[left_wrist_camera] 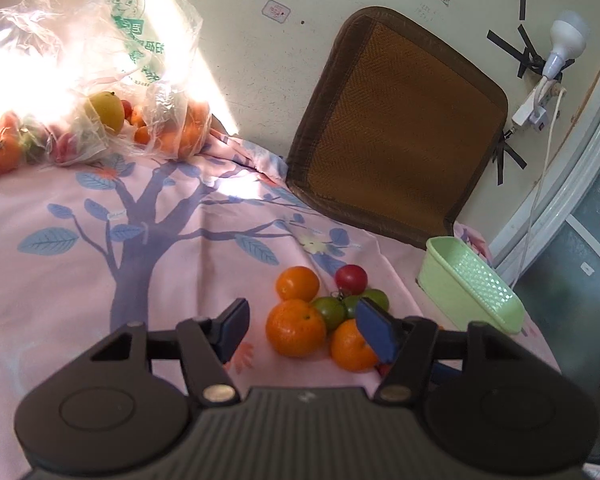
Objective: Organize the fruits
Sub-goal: 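Withdraw both grippers from the basket back toward the fruit, then grasp a red cherry tomato with the right gripper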
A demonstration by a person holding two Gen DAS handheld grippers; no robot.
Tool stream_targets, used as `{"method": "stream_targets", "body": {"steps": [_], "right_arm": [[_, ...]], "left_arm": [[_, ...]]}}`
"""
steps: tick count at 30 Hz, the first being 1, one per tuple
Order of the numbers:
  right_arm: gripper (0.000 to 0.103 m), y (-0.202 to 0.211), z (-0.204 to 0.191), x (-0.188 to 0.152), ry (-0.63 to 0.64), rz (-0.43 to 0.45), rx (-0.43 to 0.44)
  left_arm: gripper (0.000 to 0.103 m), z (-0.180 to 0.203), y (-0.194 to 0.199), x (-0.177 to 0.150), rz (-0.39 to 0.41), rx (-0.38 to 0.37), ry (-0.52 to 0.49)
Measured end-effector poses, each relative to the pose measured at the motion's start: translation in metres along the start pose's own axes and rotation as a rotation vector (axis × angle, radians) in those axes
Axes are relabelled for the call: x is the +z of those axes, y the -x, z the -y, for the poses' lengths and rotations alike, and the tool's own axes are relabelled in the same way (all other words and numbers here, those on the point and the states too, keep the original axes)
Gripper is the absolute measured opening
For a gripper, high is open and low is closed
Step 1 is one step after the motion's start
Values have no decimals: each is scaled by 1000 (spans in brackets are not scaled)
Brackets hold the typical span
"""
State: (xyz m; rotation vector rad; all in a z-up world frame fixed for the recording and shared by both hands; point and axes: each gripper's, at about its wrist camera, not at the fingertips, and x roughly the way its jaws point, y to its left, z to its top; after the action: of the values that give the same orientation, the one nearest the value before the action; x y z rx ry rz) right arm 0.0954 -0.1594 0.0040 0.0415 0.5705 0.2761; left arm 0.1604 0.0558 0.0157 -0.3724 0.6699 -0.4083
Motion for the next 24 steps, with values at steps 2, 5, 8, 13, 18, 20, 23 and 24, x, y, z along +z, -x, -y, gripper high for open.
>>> {"method": "stream_targets", "body": {"steps": [2,5,8,13,18,20,23,24], "right_arm": [[52,-3,-1,1,7,-5,-4],[52,-6,-3,3,22,-4,-10],[52,-12,-5,5,35,-11,-11],[37,-20,-10,7,67,-27,-19],[34,-4,-10,-1,80,2,-25],[34,8,-7,-9,77,7,-21],[34,30,-1,-25,65,14,-24],[34,39,0,-31,53,19,-22]], "left_arm": [[61,2,-5,-1,-5,14,-13],[61,1,-9,-5,-3,43,-25],[57,1,-12,-6,-2,45,-33],[41,4,-22,-13,-42,43,-48],[40,9,0,-26,-28,55,-62],[40,16,16,-38,-31,48,-81],[40,34,37,-61,-46,19,-135],[40,43,43,-70,-52,2,-160]]}}
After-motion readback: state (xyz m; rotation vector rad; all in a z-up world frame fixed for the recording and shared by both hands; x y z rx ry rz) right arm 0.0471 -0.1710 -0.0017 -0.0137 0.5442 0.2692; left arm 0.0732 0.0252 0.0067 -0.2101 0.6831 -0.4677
